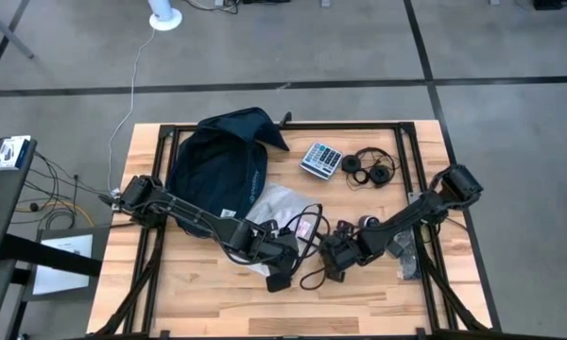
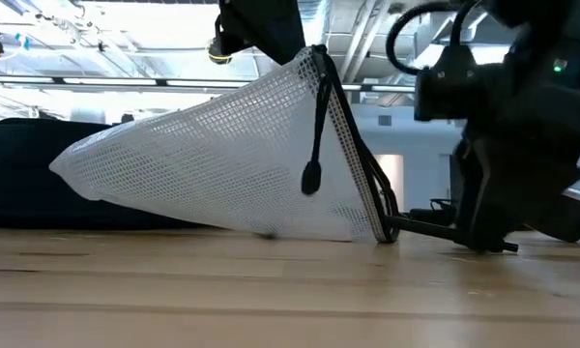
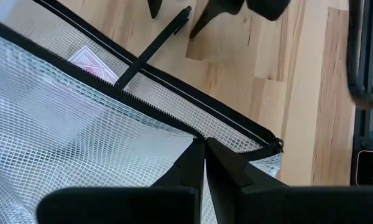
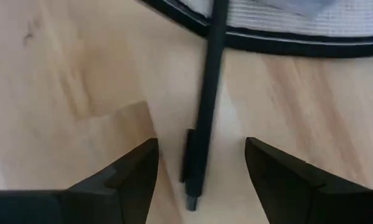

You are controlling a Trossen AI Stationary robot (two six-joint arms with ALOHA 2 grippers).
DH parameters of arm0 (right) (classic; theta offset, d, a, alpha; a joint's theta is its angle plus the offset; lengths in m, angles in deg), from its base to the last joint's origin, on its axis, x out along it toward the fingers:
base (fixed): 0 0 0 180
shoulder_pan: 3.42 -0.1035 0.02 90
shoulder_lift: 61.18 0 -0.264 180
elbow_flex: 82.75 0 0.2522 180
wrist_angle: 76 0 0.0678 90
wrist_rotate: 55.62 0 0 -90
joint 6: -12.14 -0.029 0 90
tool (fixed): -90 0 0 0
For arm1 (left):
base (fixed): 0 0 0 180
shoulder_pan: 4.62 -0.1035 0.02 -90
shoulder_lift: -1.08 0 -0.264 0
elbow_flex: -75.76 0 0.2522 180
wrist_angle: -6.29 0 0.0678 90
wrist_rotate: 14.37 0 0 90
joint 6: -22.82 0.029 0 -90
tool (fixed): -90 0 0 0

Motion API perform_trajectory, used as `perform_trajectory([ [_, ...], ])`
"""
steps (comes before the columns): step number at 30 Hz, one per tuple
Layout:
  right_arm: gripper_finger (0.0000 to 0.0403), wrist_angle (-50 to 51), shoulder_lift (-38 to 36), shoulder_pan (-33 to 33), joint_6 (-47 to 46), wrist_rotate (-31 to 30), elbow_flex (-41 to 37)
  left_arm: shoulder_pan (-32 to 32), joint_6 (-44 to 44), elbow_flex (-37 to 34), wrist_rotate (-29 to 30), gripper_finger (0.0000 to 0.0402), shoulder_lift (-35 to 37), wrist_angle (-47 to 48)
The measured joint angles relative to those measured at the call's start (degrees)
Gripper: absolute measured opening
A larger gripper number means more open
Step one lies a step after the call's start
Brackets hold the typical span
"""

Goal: Unpack backpack
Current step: Put the black pen into the white zip bag

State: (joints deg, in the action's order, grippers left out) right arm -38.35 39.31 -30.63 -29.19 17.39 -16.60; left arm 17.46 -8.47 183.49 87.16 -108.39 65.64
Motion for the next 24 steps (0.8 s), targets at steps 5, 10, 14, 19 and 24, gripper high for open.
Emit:
perform_trajectory([
  [5,0.0173,-1.3,-0.1,0.3,-0.7,1.0,-0.9,0.1,0.0,0.0,-0.2,0.0,0.0,0.0],
  [10,0.0029,-4.3,0.0,0.3,-0.4,1.2,-1.1,0.2,-0.2,0.0,-0.4,0.0,0.0,-0.1],
  [14,0.002,-6.2,0.4,0.3,-0.6,1.5,0.5,0.2,-0.8,0.0,-0.3,0.0,0.0,-0.3],
  [19,0.0019,-5.7,0.4,0.4,3.7,-2.9,4.7,0.2,1.1,0.0,-1.4,0.0,0.0,-1.9],
  [24,0.0017,-4.6,0.3,1.4,12.5,-8.0,8.0,0.5,4.2,0.0,-5.3,0.0,0.0,-6.1],
])
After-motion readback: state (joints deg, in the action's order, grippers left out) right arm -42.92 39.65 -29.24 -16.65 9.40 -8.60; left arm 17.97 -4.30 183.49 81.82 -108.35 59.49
